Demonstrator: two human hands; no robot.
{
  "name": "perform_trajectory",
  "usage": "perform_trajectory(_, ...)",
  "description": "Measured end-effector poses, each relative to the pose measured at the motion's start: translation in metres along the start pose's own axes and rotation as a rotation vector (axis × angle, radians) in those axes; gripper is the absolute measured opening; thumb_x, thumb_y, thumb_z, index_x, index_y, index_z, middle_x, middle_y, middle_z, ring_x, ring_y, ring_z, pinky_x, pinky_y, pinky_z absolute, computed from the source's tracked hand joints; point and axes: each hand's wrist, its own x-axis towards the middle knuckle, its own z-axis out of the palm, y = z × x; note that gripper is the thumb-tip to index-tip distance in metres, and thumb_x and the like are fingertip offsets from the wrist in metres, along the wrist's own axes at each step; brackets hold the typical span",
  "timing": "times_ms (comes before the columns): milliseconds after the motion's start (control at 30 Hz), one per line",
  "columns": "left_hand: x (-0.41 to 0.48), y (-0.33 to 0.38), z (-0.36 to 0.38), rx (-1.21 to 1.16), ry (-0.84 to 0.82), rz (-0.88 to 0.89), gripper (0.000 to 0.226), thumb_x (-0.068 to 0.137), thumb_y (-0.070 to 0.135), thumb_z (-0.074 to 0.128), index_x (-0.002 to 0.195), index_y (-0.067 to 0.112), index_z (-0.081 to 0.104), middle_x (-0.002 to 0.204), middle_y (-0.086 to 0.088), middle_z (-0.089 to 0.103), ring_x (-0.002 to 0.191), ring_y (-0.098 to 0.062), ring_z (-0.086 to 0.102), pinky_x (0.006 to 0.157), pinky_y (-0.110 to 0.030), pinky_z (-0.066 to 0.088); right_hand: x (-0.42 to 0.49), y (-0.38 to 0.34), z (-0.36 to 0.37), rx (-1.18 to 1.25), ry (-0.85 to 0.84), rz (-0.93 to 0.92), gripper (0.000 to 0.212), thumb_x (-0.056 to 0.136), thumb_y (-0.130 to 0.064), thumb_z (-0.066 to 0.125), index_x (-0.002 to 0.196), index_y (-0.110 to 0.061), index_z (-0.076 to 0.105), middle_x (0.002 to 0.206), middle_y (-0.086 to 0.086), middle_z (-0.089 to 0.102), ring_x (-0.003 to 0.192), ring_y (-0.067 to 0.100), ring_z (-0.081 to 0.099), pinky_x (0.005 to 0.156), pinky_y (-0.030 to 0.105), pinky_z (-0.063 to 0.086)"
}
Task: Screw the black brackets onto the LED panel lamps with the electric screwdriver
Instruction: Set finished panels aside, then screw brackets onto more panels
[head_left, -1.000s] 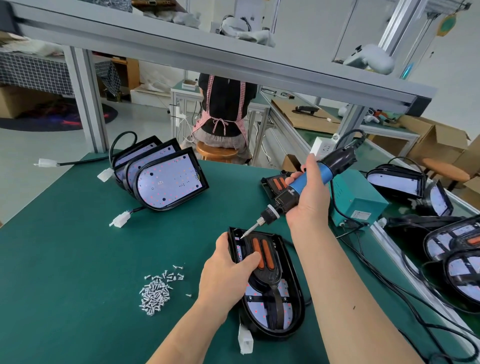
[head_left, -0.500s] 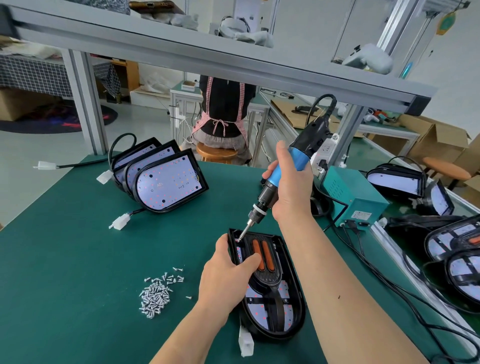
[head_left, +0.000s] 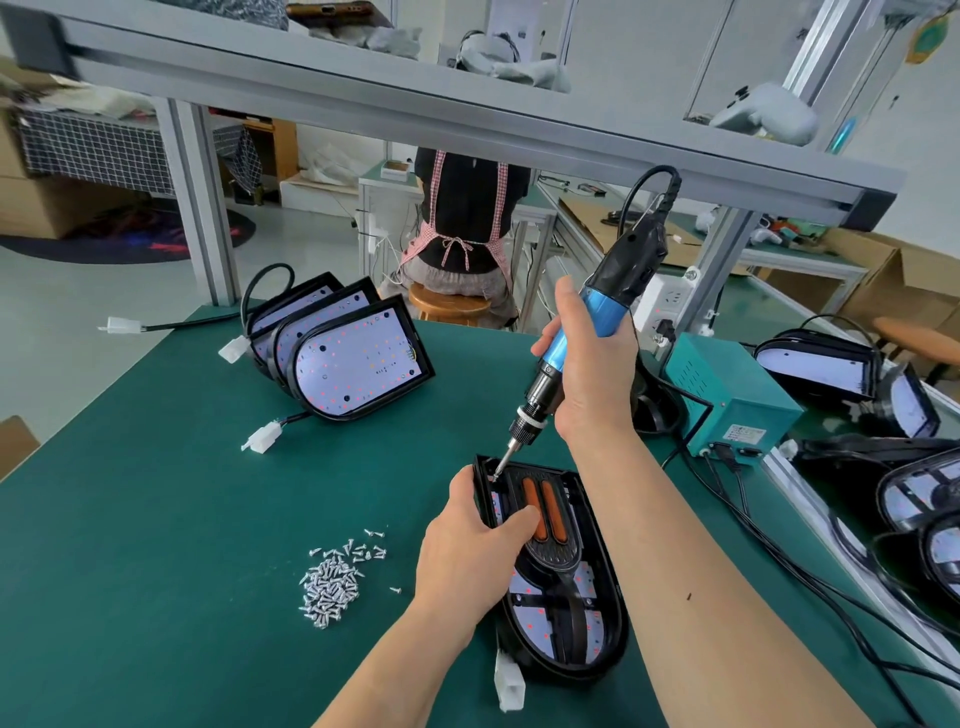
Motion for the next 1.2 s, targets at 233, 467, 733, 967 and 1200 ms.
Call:
perform_trajectory(233, 0.001, -0.001, 0.0, 0.009, -0.002, -0.009, 0.054, 0.063, 0.053, 0.061, 0.116, 0.048, 0.05, 0.085, 0.017, 0.072, 0.083, -0.008, 0.069, 0.081, -0.037, 0.057, -0.003, 0.006, -0.002, -0.002, -0.014, -0.01, 0.022, 0.094, -0.031, 0.071, 0.096, -0.016, 0.055, 0.059, -0.002, 0.057, 0.049, 0.011, 0.058, 0.055, 0.016, 0.05)
perform_trajectory(467, 0.002, -0.002, 0.0, 0.006, 0.005, -0.016, 0.032, 0.064, 0.053, 0.063, 0.092, 0.055, 0.049, 0.084, 0.019, 0.072, 0.084, -0.009, 0.068, 0.085, -0.04, 0.056, -0.005, 0.006, -0.002, -0.013, -0.082, -0.057, 0.021, 0.094, -0.03, 0.07, 0.094, -0.016, 0.054, 0.057, -0.003, 0.056, 0.05, 0.011, 0.057, 0.058, 0.018, 0.05)
perform_trajectory(733, 0.001, -0.001, 0.0, -0.005, 0.018, -0.004, 0.037, 0.065, 0.051, 0.062, 0.1, 0.043, 0.057, 0.085, 0.019, 0.072, 0.087, -0.011, 0.068, 0.088, -0.043, 0.055, -0.013, 0.006, -0.002, -0.019, -0.134, -0.132, 0.021, 0.083, -0.02, 0.069, 0.094, -0.011, 0.054, 0.059, 0.005, 0.054, 0.05, 0.015, 0.054, 0.061, 0.02, 0.051)
perform_trajectory(967, 0.0, -0.001, 0.002, 0.007, 0.05, -0.001, 0.034, 0.065, 0.052, 0.063, 0.098, 0.046, 0.056, 0.084, 0.019, 0.072, 0.086, -0.009, 0.068, 0.086, -0.043, 0.056, -0.012, 0.009, -0.003, 0.005, -0.152, -0.114, 0.016, 0.077, -0.01, 0.065, 0.081, -0.014, 0.051, 0.054, 0.008, 0.052, 0.046, 0.015, 0.05, 0.056, 0.02, 0.048)
perform_trajectory(1200, 0.0, -0.001, 0.003, 0.001, 0.049, -0.008, 0.034, 0.065, 0.05, 0.064, 0.097, 0.041, 0.059, 0.086, 0.015, 0.074, 0.086, -0.015, 0.071, 0.087, -0.047, 0.056, -0.013, 0.01, -0.002, 0.044, -0.22, -0.1, 0.014, 0.076, -0.007, 0.063, 0.077, -0.013, 0.05, 0.05, 0.007, 0.05, 0.046, 0.016, 0.047, 0.055, 0.021, 0.046)
